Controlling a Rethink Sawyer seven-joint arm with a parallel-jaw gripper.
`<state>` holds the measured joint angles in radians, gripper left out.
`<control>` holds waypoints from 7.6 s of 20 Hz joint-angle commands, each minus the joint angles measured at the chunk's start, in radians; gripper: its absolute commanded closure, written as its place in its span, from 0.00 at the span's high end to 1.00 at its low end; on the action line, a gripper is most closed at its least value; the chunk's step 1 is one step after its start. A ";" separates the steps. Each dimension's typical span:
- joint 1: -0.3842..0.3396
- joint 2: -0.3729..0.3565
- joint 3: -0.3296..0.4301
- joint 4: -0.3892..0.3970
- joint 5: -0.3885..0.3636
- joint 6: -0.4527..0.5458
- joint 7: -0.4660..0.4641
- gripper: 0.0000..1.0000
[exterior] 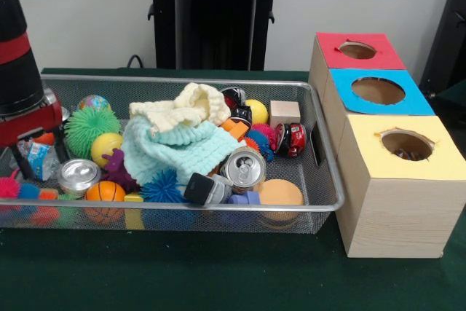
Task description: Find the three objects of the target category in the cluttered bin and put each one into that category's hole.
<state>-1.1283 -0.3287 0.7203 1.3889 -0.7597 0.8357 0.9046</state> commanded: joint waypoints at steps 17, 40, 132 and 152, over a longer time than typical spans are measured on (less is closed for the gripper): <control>-0.039 -0.172 0.024 0.208 -0.027 0.020 -0.249 1.00; 0.006 -0.001 0.031 0.144 -0.083 -0.098 -0.178 1.00; 0.187 -0.278 -0.324 0.373 0.334 -0.303 0.271 1.00; 0.174 -0.324 -0.252 0.242 0.290 -0.013 0.144 1.00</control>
<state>-0.9328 -0.6457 0.3596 1.7627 -0.4016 0.6640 1.3296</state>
